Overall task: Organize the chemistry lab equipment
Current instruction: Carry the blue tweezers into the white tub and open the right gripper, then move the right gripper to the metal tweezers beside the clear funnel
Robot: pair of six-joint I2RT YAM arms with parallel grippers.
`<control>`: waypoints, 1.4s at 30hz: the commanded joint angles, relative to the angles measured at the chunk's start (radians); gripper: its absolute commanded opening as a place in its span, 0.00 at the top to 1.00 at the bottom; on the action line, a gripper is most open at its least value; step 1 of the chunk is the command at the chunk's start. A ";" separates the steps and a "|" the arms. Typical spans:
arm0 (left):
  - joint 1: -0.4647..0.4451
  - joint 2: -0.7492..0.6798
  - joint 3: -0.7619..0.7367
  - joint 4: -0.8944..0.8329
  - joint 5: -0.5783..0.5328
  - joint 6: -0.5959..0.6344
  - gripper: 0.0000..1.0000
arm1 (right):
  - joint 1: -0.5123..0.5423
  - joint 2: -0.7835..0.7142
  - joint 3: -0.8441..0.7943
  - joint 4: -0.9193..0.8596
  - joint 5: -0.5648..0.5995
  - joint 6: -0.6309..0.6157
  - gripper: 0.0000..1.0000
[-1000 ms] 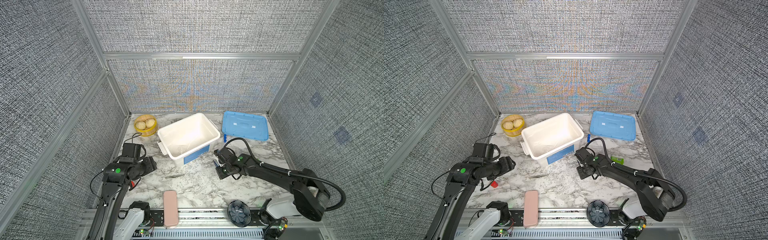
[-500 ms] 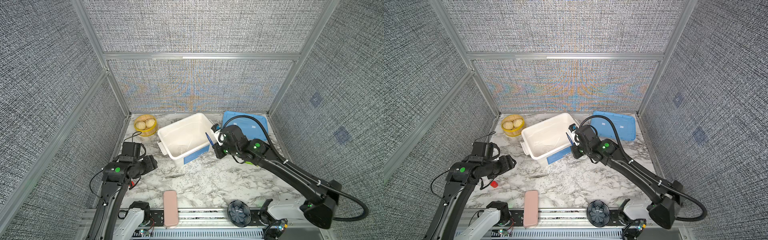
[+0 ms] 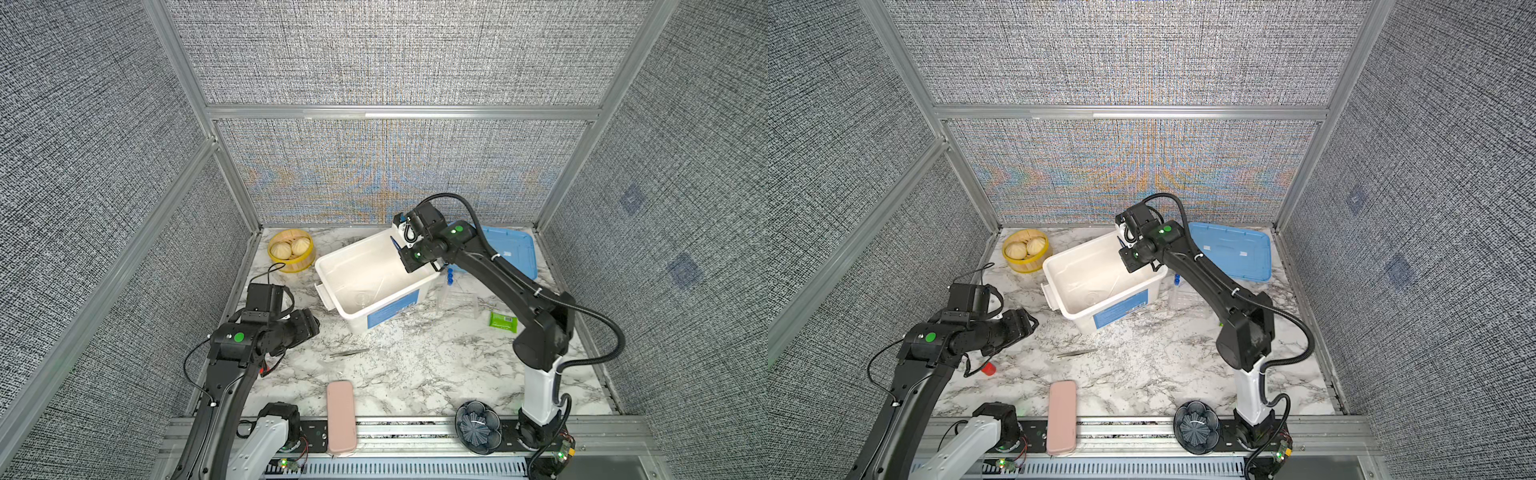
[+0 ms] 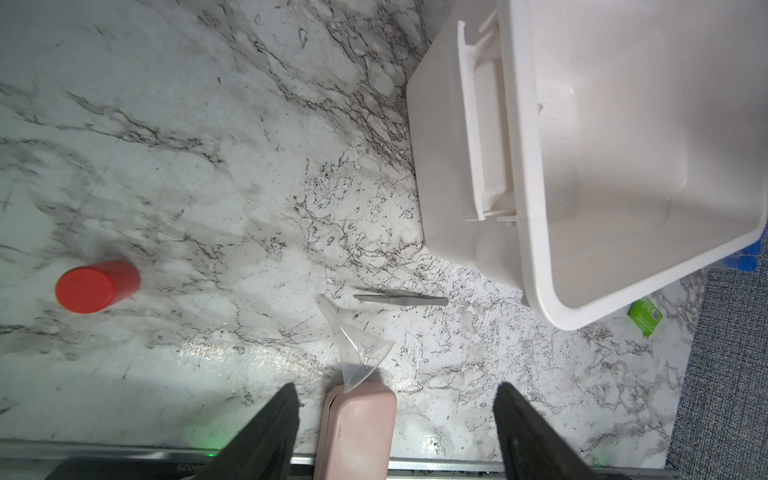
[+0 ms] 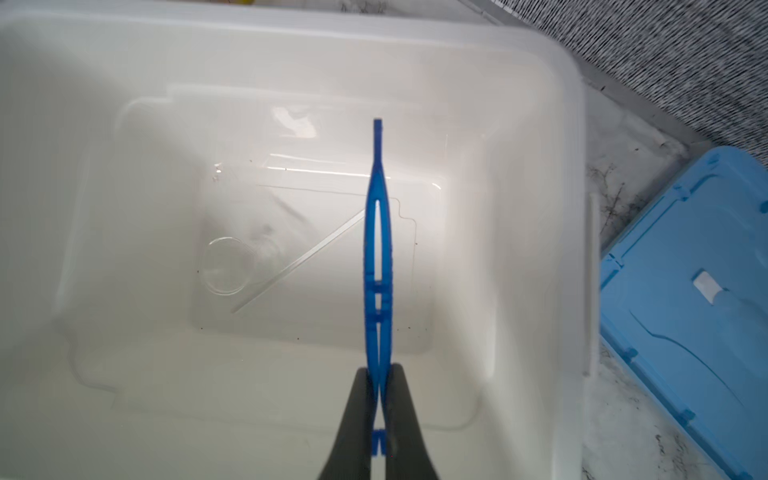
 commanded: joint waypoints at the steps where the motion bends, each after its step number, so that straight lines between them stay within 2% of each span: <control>1: 0.001 0.006 0.009 -0.007 -0.020 0.025 0.24 | -0.002 0.094 0.092 -0.154 0.028 -0.022 1.00; 6: 0.002 0.018 0.050 -0.056 -0.104 0.050 0.23 | -0.012 0.227 0.214 -0.211 0.078 -0.014 1.00; 20: 0.030 0.072 0.053 -0.039 -0.105 0.051 0.22 | -0.024 0.376 0.283 -0.192 0.101 0.011 1.00; 24: 0.035 0.084 0.053 -0.036 -0.097 0.051 0.22 | -0.024 0.388 0.309 -0.191 0.101 0.009 0.97; 27: 0.037 0.081 0.050 -0.039 -0.091 0.043 0.22 | -0.024 0.379 0.317 -0.188 0.103 0.005 0.93; 32: 0.039 0.085 0.043 -0.042 -0.091 0.042 0.22 | -0.024 0.335 0.312 -0.195 0.119 -0.001 0.73; 35: 0.039 0.080 0.038 -0.040 -0.090 0.040 0.22 | -0.022 0.295 0.311 -0.195 0.114 -0.004 0.65; 42: 0.039 0.067 0.032 -0.047 -0.104 0.038 0.22 | -0.014 0.175 0.272 -0.169 0.092 0.011 0.59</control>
